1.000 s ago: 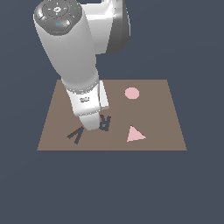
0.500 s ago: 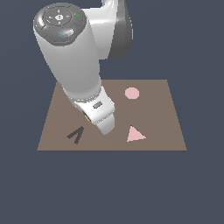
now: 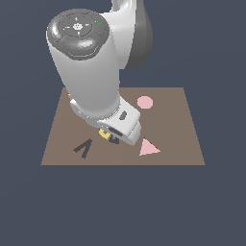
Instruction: Insert a designated object into the corresponding slot on a board.
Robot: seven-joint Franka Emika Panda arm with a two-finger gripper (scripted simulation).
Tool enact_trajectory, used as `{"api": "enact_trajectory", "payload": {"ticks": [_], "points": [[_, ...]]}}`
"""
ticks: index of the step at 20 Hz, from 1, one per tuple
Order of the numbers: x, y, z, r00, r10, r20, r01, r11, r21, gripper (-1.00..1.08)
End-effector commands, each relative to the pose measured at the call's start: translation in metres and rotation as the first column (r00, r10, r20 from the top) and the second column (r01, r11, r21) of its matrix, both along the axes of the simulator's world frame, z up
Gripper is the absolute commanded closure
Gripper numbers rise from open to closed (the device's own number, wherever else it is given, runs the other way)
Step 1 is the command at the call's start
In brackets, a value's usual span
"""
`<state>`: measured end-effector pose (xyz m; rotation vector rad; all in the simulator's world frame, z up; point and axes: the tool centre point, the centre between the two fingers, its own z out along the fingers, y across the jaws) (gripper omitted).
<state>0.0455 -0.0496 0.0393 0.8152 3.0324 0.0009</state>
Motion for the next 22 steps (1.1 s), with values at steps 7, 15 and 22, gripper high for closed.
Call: {"api": "enact_trajectory", "payload": {"ticks": [7,15,22], "points": [[0.007,0.014,0.001,0.974,0.229,0.0,-0.229,0.974,0.0,1.08],[0.009,0.022,0.001,0.942,0.336,-0.001,-0.336,0.942,0.0,1.08],[0.009,0.023,0.001,0.937,0.35,-0.001,-0.35,0.937,0.0,1.08]]}}
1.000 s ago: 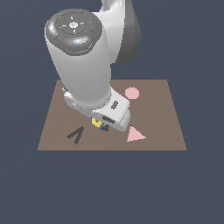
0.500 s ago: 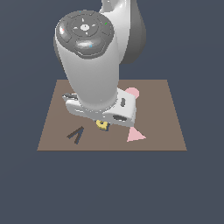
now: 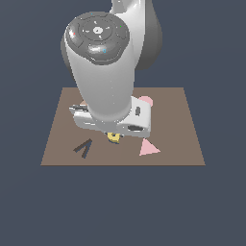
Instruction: Insert a designated object into the corresponding slot on a board.
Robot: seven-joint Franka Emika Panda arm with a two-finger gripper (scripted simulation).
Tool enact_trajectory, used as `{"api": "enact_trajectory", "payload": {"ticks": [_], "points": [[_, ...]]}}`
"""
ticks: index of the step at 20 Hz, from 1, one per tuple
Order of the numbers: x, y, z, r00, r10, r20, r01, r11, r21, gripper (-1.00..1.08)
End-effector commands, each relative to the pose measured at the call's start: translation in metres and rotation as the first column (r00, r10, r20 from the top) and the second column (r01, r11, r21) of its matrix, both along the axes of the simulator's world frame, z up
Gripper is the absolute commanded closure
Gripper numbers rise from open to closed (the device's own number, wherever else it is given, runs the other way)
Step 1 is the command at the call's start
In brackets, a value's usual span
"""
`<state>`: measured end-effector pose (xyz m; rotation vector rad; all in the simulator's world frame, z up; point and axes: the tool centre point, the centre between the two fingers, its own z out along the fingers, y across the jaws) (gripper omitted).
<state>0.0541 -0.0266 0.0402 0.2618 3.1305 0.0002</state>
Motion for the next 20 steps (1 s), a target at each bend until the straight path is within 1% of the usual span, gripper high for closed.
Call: {"api": "enact_trajectory", "payload": {"ticks": [1,10,11,20], "points": [[0.0,0.0,0.0,1.0,-0.004,0.0,0.004,1.0,0.0,1.08],[0.0,-0.001,-0.01,1.0,-0.007,0.0,0.007,1.0,0.0,1.08],[0.0,-0.001,-0.01,1.0,-0.007,0.0,0.007,1.0,0.0,-0.92],[0.0,-0.001,-0.01,1.0,-0.007,0.0,0.007,1.0,0.0,-0.92]]}}
